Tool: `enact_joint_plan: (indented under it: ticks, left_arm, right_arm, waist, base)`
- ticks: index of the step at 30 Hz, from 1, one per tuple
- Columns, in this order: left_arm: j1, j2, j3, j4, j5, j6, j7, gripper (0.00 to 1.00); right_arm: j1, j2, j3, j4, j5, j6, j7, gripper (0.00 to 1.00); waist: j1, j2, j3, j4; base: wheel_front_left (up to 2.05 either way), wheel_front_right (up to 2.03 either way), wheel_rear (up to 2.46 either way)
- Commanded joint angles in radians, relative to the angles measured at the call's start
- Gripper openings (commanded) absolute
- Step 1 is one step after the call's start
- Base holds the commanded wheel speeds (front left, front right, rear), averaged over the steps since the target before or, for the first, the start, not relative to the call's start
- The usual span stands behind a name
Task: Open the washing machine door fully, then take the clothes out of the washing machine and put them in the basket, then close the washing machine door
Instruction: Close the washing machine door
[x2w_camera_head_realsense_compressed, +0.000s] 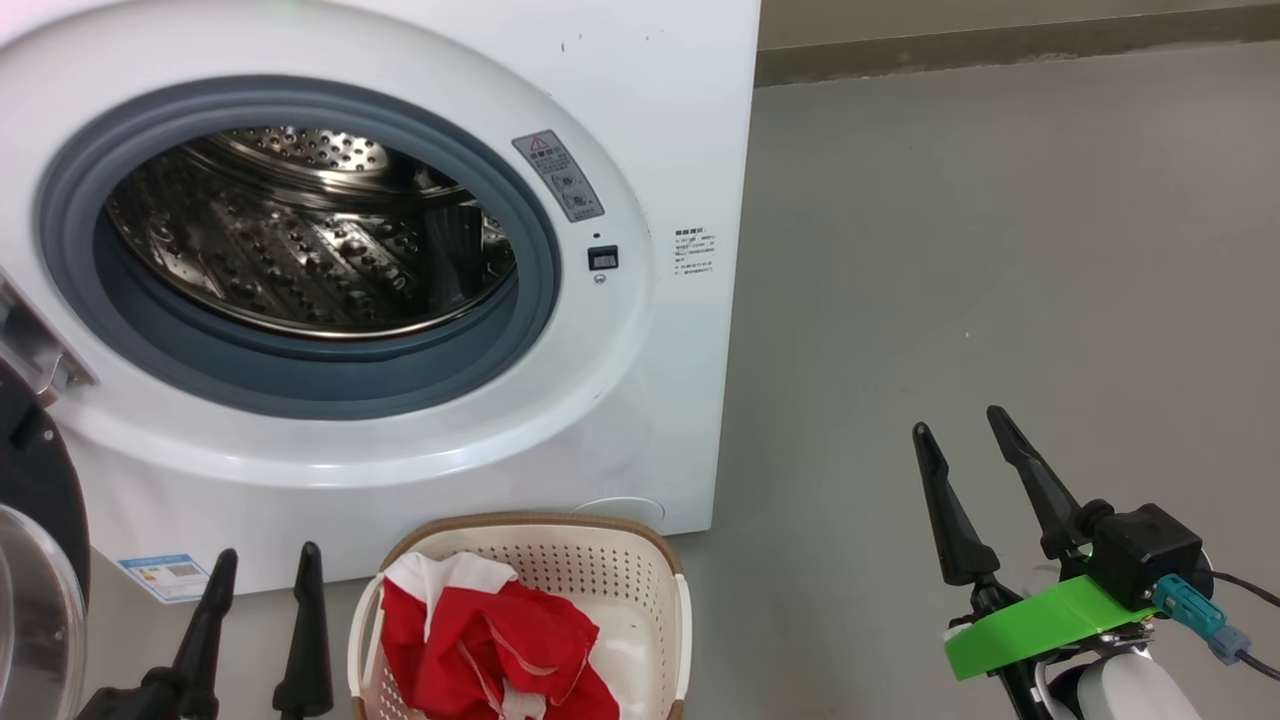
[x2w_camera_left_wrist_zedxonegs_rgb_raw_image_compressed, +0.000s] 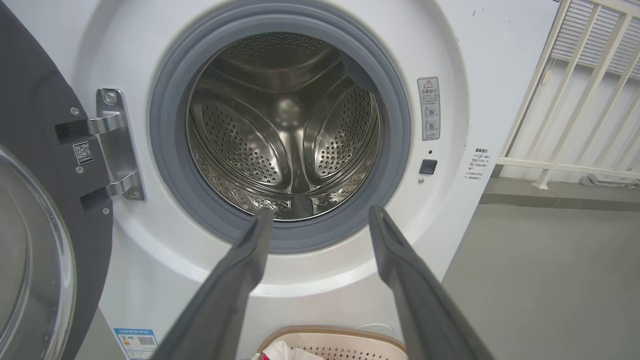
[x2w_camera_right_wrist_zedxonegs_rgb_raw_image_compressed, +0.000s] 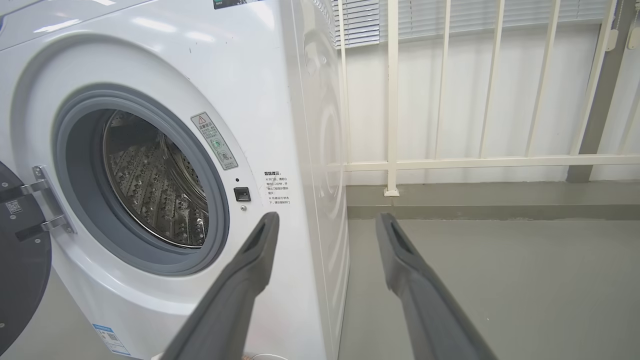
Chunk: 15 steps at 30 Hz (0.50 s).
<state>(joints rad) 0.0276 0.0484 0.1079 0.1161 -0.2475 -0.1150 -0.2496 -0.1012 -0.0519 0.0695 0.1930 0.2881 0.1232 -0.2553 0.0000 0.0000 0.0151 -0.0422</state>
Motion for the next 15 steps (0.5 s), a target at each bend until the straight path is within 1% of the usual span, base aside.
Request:
enact_joint_plan:
  ticks: [1, 9, 15]
  left_arm:
    - [-0.015, 0.006, 0.034, -0.022, -0.002, -0.006, -0.012, 1.00]
    - [-0.011, 0.007, 0.020, -0.042, 0.000, -0.011, -0.012, 1.00]
    - [-0.007, 0.006, 0.027, -0.046, -0.006, -0.013, -0.012, 1.00]
  right_arm:
    - [-0.007, 0.002, 0.016, -0.020, -0.005, 0.008, -0.006, 1.00]
    - [-0.005, 0.002, 0.013, -0.015, -0.004, 0.008, -0.006, 1.00]
    - [-0.005, 0.002, 0.013, -0.013, -0.002, 0.008, -0.006, 1.00]
  waist:
    - [0.0000, 0.0000, 0.000, 0.001]
    - [0.0000, 0.0000, 0.000, 0.008]
    - [0.0000, 0.0000, -0.002, 0.013]
  base:
    - [0.00, 0.00, 0.00]
    - [0.00, 0.00, 0.00]
    - [0.00, 0.00, 0.00]
